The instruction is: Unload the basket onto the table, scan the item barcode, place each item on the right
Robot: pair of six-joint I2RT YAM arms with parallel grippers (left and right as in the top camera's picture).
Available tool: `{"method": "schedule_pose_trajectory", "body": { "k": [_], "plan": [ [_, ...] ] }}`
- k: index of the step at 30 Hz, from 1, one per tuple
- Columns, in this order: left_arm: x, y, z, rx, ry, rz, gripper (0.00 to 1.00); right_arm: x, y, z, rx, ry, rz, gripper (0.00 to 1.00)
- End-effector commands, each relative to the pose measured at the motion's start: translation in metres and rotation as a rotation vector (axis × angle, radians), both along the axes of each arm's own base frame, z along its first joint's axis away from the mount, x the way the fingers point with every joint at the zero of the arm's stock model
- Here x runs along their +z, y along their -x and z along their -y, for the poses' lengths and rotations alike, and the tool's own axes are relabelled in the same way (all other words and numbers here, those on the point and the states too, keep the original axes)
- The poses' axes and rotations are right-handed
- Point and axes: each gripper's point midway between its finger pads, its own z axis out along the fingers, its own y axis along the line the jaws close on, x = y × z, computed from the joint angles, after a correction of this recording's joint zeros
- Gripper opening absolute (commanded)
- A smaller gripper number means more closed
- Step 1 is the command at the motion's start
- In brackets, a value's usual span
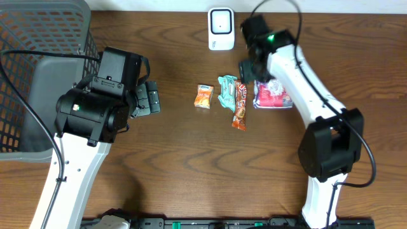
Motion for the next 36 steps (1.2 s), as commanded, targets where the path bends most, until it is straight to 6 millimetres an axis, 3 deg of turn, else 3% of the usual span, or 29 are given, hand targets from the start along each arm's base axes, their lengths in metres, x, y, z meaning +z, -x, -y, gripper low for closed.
{"method": "schedule_pose_trajectory", "body": {
  "k": [1,5,13,19,25,27,29,32,36],
  "plan": [
    [0.002,0.000,-0.003,0.000,-0.012,0.003,0.98,0.037,-0.018,0.029,0.006,-0.041,0.058,0.89],
    [0.002,0.000,-0.003,0.000,-0.012,0.003,0.98,0.029,-0.012,0.065,0.044,-0.085,-0.015,0.89],
    [0.002,0.000,-0.003,0.000,-0.012,0.003,0.98,-0.026,0.011,0.109,0.046,-0.445,-0.127,0.83],
    [0.002,0.000,-0.003,0.000,-0.012,0.003,0.98,-0.070,0.023,0.106,0.027,-0.651,-0.111,0.82],
    [0.002,0.000,-0.003,0.000,-0.012,0.003,0.98,-0.099,0.035,0.082,0.070,-0.747,-0.094,0.77],
    [0.002,0.000,-0.003,0.000,-0.012,0.003,0.98,-0.099,0.035,0.074,0.093,-0.762,-0.088,0.68],
    [0.002,0.000,-0.003,0.000,-0.012,0.003,0.98,-0.097,0.033,0.067,0.104,-0.769,-0.082,0.49],
    [0.002,0.000,-0.003,0.000,-0.012,0.003,0.98,-0.094,0.028,0.063,0.063,-0.783,-0.085,0.01],
    [0.002,0.000,-0.003,0.000,-0.012,0.003,0.98,-0.069,0.011,0.054,0.041,-0.867,-0.053,0.01]
  ]
}}
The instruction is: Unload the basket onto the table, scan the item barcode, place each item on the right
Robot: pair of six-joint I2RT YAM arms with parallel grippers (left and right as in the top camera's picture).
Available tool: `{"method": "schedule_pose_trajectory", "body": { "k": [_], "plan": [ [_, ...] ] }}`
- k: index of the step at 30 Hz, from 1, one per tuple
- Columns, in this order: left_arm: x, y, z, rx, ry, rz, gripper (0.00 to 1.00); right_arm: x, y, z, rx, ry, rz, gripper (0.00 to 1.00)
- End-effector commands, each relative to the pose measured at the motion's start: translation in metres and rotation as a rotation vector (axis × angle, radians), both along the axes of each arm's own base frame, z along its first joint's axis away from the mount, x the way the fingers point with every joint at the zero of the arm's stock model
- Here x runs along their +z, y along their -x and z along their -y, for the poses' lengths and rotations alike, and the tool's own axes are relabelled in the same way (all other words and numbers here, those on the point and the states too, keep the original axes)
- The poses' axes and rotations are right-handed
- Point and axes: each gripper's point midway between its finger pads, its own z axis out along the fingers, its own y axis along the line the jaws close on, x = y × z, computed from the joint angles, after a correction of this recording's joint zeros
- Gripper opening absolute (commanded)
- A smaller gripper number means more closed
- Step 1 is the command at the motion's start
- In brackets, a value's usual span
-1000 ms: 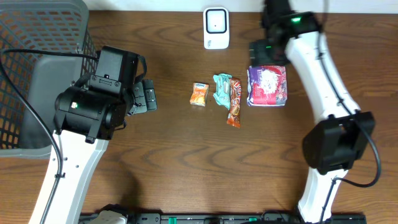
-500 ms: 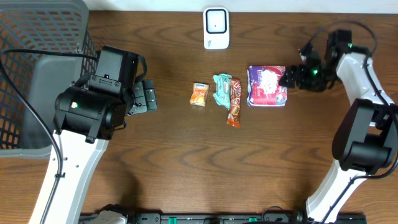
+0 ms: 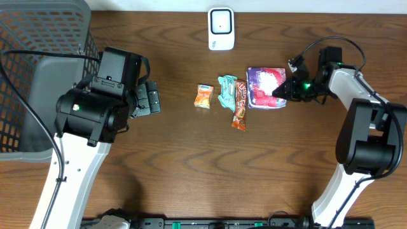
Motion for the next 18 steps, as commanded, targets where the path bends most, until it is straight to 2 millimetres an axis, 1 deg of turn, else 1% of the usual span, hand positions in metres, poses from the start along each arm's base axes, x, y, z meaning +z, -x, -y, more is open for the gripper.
{"method": "schedule_pose_trajectory", "body": {
  "k": [1,4,8,9,10,13,15,18],
  "plan": [
    [0.002,0.000,-0.003,0.000,-0.012,0.003,0.98,0.039,-0.022,-0.017,-0.028,-0.133,0.044,0.01],
    [0.002,0.000,-0.003,0.000,-0.012,0.003,0.98,0.081,-0.047,-0.027,-0.044,-0.225,0.104,0.01],
    [0.002,0.000,-0.003,0.000,-0.012,0.003,0.98,0.125,-0.078,-0.042,-0.067,-0.280,0.192,0.01],
    [0.002,0.000,-0.003,0.000,-0.012,0.003,0.98,0.141,-0.092,-0.050,-0.079,-0.300,0.242,0.01],
    [0.002,0.000,-0.003,0.000,-0.012,0.003,0.98,0.151,-0.101,-0.056,-0.086,-0.317,0.280,0.01],
    [0.002,0.000,-0.003,0.000,-0.012,0.003,0.98,0.169,-0.126,-0.072,-0.153,-0.328,0.358,0.01],
    [0.002,0.000,-0.003,0.000,-0.012,0.003,0.98,0.173,-0.145,-0.084,-0.245,-0.276,0.406,0.01],
    [0.002,0.000,-0.003,0.000,-0.012,0.003,0.98,0.169,-0.159,-0.098,-0.334,-0.161,0.474,0.01]
  ]
}}
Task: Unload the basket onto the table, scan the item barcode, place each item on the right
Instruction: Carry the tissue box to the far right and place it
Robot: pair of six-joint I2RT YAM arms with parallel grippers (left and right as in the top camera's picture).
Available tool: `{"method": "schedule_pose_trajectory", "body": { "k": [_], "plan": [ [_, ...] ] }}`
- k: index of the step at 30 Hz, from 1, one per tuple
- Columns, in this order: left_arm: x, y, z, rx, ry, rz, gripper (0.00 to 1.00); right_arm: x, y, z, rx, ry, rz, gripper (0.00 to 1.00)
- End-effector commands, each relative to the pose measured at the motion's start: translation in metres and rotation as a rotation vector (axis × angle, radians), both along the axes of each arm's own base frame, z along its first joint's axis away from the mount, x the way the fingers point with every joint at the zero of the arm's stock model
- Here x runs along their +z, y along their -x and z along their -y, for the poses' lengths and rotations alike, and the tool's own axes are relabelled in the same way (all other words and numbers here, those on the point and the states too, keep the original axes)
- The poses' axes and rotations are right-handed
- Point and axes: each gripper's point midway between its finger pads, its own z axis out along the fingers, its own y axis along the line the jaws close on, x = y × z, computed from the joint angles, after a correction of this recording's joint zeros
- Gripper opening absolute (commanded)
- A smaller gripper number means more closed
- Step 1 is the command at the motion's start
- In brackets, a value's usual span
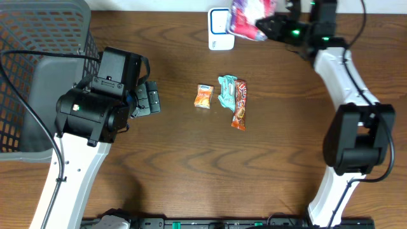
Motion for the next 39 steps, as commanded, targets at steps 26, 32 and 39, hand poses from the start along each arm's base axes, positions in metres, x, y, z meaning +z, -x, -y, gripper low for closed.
{"method": "schedule_pose_trajectory", "body": {
  "k": [26,32,39],
  "plan": [
    [0.002,0.000,-0.003,0.000,-0.012,0.003,0.98,-0.065,0.017,0.282,-1.015,0.040,-0.454,0.02],
    [0.002,0.000,-0.003,0.000,-0.012,0.003,0.98,-0.070,0.044,0.360,-1.212,0.077,-0.466,0.15],
    [0.002,0.000,-0.003,0.000,-0.012,0.003,0.98,-0.067,0.056,0.395,-1.233,0.134,-0.433,0.64]
  ]
}}
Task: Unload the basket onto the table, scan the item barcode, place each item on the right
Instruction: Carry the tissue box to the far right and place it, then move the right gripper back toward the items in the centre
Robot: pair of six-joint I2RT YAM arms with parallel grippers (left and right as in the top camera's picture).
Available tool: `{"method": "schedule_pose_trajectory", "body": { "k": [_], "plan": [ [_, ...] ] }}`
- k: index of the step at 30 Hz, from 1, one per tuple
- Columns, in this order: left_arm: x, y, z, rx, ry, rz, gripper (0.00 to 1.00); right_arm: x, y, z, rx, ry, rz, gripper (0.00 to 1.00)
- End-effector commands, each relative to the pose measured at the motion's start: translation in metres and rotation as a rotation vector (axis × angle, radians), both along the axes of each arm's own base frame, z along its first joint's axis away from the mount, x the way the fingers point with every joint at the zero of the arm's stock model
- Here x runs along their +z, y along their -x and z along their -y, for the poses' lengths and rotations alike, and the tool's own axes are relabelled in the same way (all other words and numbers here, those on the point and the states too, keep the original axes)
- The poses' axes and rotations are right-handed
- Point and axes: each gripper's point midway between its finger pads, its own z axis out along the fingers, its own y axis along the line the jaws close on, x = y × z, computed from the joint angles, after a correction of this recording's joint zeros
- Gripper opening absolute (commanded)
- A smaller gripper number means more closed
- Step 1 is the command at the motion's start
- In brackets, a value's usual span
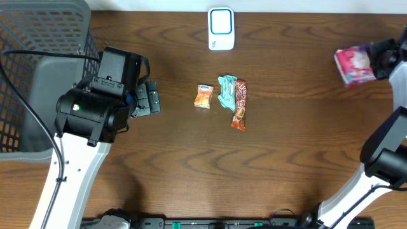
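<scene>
A pink and purple snack packet (353,64) hangs at the far right edge of the overhead view, with my right gripper (379,59) shut on its right end. The white scanner (220,28) stands at the back middle of the table, its face ringed in blue and uncovered. My left gripper (152,98) rests left of centre with nothing in it; its fingers are too dark to tell whether they are open or shut.
Three small items lie side by side at centre: an orange packet (202,96), a teal packet (226,91) and an orange-brown bar (239,105). A grey mesh basket (38,38) fills the back left corner.
My right gripper held the pink packet over the scanner at the back; now it holds it at the far right edge of the table. The scanner face shows fully, ringed in blue.
The pink packet lay on the table right of the bar, with my right gripper over it. Then the gripper was at its right end. Then the packet was held above the scanner, and now far out to the right. The left arm has not moved.
</scene>
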Motion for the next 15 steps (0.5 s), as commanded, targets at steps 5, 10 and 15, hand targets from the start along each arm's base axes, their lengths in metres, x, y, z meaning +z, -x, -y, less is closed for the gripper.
{"method": "schedule_pose_trajectory", "body": {
  "k": [5,10,15],
  "plan": [
    [0.002,0.000,-0.003,0.000,-0.012,0.003,0.98,0.026,-0.029,-0.051,0.388,-0.012,0.131,0.70],
    [0.002,0.000,-0.003,0.000,-0.012,0.003,0.98,0.010,-0.026,-0.106,0.568,-0.015,0.043,0.25],
    [0.002,0.000,-0.003,0.000,-0.012,0.003,0.98,-0.027,0.006,-0.102,0.458,0.099,-0.235,0.05]
  ]
}}
